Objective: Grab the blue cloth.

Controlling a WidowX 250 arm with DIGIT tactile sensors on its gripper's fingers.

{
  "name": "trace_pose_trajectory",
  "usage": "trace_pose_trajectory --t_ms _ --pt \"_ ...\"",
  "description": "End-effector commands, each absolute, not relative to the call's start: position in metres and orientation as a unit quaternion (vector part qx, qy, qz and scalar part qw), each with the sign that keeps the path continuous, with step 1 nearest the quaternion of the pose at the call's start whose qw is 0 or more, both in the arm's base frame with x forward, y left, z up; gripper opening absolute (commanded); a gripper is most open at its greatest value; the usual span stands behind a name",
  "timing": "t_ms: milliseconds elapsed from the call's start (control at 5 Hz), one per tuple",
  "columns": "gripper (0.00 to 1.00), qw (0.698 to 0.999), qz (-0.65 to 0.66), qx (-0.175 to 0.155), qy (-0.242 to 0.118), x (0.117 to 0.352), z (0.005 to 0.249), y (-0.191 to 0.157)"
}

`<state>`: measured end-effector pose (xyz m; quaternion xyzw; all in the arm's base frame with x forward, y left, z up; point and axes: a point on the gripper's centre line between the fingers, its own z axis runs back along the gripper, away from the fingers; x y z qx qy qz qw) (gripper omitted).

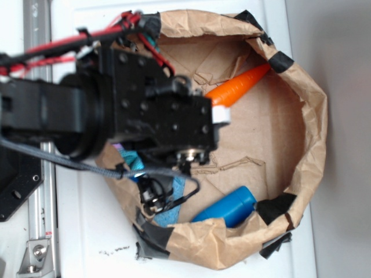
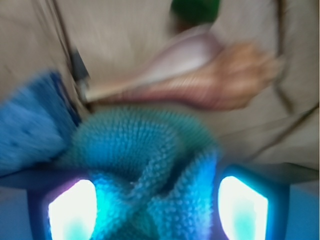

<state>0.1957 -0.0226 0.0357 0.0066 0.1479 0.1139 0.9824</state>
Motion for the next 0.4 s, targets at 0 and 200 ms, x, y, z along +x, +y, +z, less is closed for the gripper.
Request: trace_pose_trajectory --t_ms 0,200 --pt "0.00 0.992 0.118 -0.001 0.051 0.1823 0.0069 -0.0281" --pt "0.00 0.992 0.119 -0.014 0.027 0.1844 0.0115 -0.0242"
